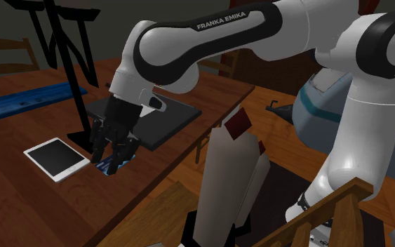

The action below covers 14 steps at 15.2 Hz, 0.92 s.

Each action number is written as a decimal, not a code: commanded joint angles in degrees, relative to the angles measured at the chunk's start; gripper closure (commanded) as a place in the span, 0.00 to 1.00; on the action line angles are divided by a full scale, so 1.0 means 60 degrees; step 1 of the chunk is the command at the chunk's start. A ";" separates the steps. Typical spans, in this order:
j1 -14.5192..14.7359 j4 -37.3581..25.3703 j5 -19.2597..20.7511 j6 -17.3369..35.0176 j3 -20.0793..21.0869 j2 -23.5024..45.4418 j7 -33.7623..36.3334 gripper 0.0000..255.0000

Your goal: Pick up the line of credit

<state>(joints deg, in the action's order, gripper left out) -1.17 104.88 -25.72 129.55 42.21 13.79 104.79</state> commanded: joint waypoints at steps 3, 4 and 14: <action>0.0000 0.0001 0.0000 0.0001 0.0000 0.0000 0.0000 1.00; 0.0000 0.0001 0.0000 0.0001 0.0000 0.0000 0.0000 1.00; -0.0076 -0.0778 0.0066 -0.0980 0.0001 -0.0326 0.0422 1.00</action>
<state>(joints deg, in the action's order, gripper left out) -1.64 100.72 -25.40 124.27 42.20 12.01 106.97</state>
